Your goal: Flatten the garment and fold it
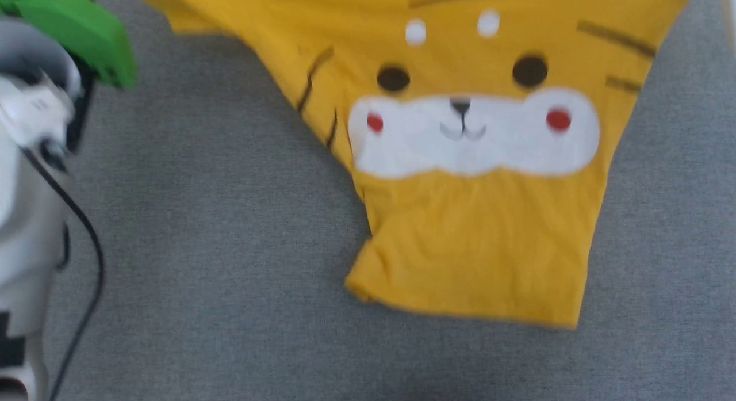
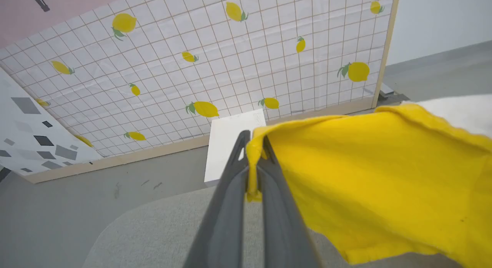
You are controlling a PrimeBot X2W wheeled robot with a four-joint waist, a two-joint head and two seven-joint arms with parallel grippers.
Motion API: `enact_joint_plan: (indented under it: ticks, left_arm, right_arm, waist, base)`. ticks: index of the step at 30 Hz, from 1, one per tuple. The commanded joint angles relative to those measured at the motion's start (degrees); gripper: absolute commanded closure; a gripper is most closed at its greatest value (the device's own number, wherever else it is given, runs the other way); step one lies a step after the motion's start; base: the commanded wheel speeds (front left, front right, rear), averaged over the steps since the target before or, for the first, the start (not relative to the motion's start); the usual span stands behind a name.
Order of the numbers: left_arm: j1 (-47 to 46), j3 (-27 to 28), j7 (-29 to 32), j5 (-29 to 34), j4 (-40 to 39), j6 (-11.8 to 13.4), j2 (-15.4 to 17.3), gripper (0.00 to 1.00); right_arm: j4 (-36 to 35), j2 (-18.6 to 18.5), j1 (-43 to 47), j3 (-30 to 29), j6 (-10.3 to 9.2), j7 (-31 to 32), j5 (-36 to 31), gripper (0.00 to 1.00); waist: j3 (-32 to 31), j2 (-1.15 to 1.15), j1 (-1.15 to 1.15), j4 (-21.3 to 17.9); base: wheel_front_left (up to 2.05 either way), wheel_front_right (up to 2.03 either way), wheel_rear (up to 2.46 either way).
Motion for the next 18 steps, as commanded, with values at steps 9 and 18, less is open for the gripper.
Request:
enact_joint_plan:
  ticks: [9, 18]
  left_arm:
    - [-21.4, 7.9, -5.9, 0.9, 1.1, 6.0, 1.6, 1.00]
    - [-29.7, 11.6, -18.2, 0.8, 0.4, 7.1, 2.0, 1.00]
  right_arm:
    - [-0.6, 1.7, -20.7, -5.1, -0.10, -12.2, -8.5, 1.00]
    - [2.2, 3.7, -29.5, -6.4, -0.10, -22.3, -11.8, 1.00]
  waist:
    - [8.8, 0.00, -0.01, -2.5]
    - [8.5, 0.00, -0.01, -2.6]
  base:
    - [0.00, 0.00, 0.00]
    - [0.00, 0.00, 0.00]
